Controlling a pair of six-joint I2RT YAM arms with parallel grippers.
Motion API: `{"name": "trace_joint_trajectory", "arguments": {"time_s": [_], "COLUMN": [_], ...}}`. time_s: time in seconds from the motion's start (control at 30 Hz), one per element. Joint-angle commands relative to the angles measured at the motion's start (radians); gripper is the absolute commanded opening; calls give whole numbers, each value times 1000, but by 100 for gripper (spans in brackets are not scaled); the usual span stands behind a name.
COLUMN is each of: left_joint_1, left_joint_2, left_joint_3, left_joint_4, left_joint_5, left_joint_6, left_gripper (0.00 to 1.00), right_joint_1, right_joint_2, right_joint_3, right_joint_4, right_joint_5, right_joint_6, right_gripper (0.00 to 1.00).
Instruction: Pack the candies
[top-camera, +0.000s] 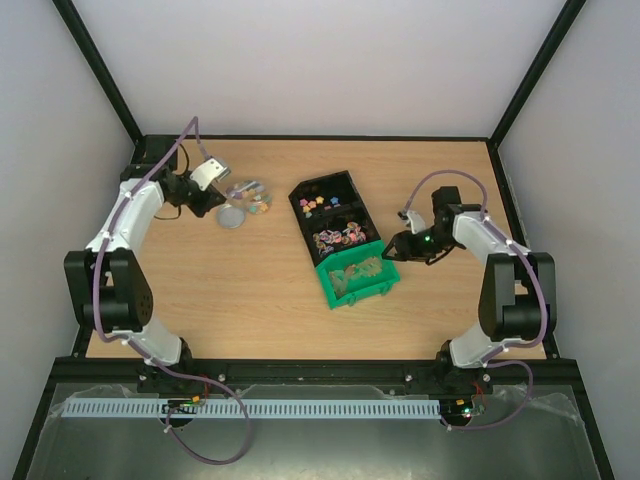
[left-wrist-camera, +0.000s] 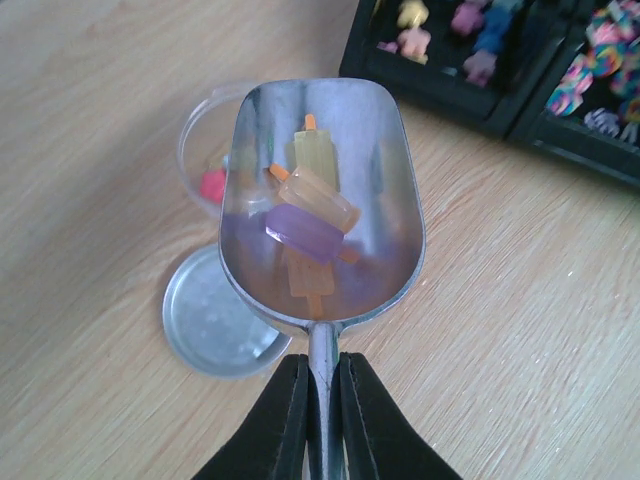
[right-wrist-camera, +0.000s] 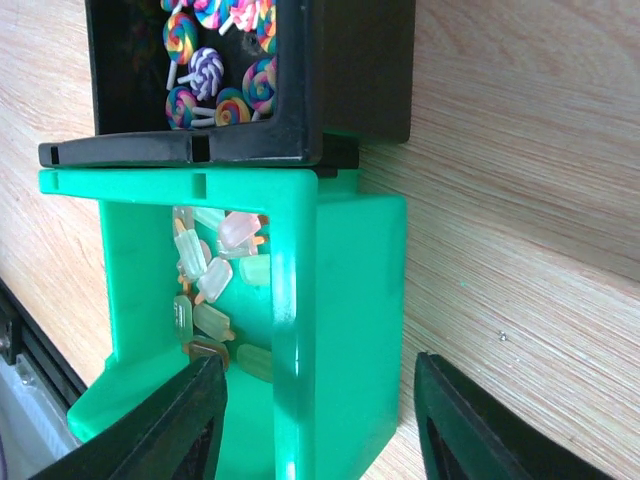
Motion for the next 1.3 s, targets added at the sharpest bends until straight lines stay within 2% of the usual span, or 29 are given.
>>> {"name": "trace_joint_trajectory", "arguments": {"time_s": [0.0,0.13,0.23,0.47,0.93,1.27], "left_joint_1": [13,13,13,4,-59,-105], "left_joint_2": [50,86,122,214,271,284], "left_joint_3": [80,123,164,289,363,420], "left_joint_4": [-121,-128,-144,-228,-278,-322], "left_joint_5": [-92,-145,-170,-182,-286,-438], "left_joint_6": [70,61,53,51,79,107], "left_gripper": [2,2,2,2,2,2], "right_joint_1": [4,4,4,3,4,4], "right_joint_2": [-52,-85,-103,-110,-108,-108], "right_joint_3": [-6,-12,-18,-14,-9,-8], "right_joint_4": [-29,-21,-18,-17,-23,-26], "right_joint_5": [16,22,24,28,26,20], "right_joint_6": [-2,1,3,1,-5,-6], "right_gripper": [56,68,72,73,74,75]}}
